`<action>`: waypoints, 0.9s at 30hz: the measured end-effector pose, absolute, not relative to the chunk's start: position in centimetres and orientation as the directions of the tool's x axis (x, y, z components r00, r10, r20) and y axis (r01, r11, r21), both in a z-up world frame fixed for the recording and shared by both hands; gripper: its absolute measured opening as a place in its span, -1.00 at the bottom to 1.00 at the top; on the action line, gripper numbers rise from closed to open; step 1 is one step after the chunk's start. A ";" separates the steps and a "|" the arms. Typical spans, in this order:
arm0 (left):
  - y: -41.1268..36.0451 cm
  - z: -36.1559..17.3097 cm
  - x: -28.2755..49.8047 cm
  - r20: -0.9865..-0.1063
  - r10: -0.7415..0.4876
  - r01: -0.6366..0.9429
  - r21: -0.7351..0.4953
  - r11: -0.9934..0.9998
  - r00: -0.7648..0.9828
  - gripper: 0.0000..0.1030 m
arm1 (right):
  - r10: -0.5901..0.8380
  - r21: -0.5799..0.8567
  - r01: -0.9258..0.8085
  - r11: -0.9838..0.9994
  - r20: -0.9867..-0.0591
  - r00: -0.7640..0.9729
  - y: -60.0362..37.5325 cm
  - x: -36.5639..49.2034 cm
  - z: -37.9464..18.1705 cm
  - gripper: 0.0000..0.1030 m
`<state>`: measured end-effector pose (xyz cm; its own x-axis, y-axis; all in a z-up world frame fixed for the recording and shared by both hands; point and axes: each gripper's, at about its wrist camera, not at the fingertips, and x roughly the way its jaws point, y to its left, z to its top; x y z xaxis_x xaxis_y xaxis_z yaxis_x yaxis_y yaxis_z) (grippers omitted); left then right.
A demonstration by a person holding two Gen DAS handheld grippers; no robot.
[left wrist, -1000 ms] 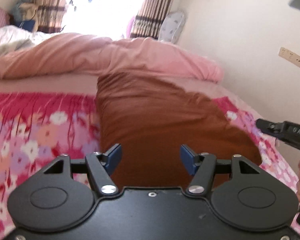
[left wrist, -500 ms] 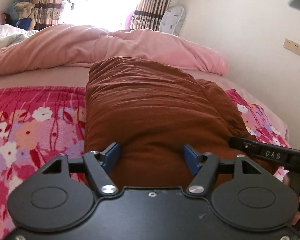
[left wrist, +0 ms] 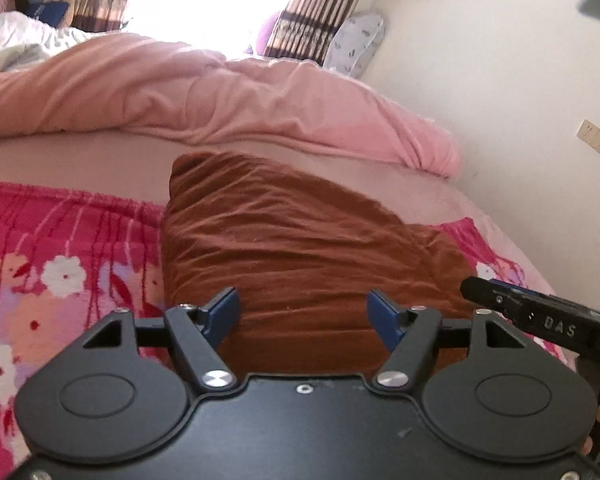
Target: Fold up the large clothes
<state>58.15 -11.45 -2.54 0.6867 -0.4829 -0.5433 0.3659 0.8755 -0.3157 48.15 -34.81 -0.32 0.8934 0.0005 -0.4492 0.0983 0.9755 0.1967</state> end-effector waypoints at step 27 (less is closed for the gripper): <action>-9.2 -1.6 51.1 -0.469 -0.537 0.438 -0.311 0.844 0.702 0.43 | -0.068 0.126 0.134 0.983 -0.429 0.901 -33.5 43.1 -0.1 0.01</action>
